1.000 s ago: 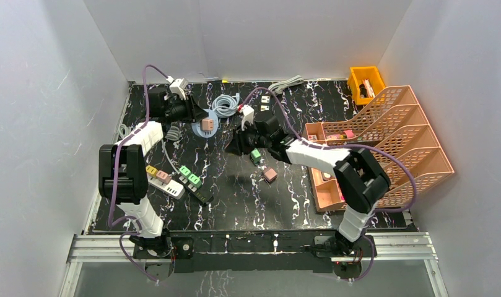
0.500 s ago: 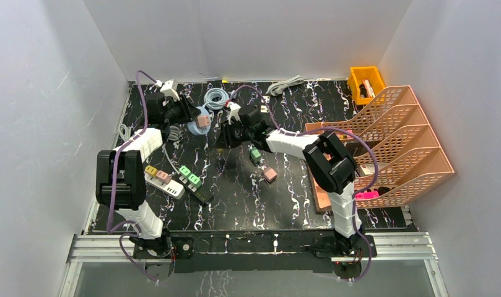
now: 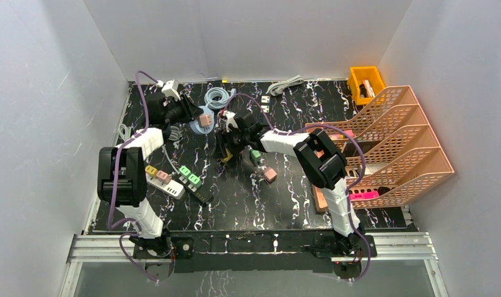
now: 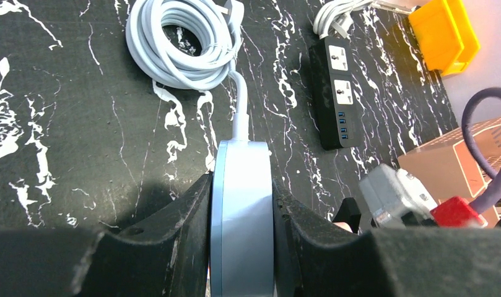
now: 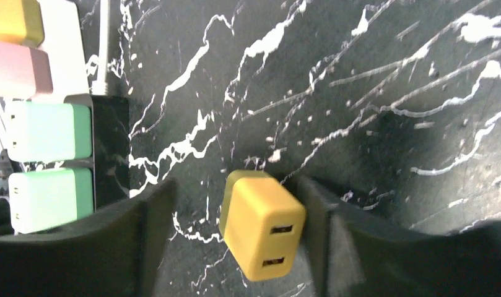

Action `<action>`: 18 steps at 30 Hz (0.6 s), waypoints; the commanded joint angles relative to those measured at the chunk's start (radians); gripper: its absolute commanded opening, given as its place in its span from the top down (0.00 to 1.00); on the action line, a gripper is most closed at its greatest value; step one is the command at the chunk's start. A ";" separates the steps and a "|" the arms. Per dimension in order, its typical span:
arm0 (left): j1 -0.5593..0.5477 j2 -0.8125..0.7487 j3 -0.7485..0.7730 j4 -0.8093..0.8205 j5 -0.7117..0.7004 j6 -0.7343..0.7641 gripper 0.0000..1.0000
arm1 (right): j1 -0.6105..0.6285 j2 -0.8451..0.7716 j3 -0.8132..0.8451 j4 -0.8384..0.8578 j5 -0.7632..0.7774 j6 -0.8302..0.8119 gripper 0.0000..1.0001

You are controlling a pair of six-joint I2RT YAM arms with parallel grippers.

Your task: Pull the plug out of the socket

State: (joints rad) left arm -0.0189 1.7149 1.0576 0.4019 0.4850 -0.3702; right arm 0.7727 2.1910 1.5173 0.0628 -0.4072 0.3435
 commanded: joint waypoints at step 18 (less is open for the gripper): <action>0.007 0.013 0.053 0.133 0.099 -0.039 1.00 | -0.103 -0.289 -0.213 0.338 -0.083 0.187 0.02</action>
State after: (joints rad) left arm -0.0189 1.7481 1.0603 0.4328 0.5346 -0.3939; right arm 0.7094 1.9060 1.3090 0.2806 -0.4343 0.4091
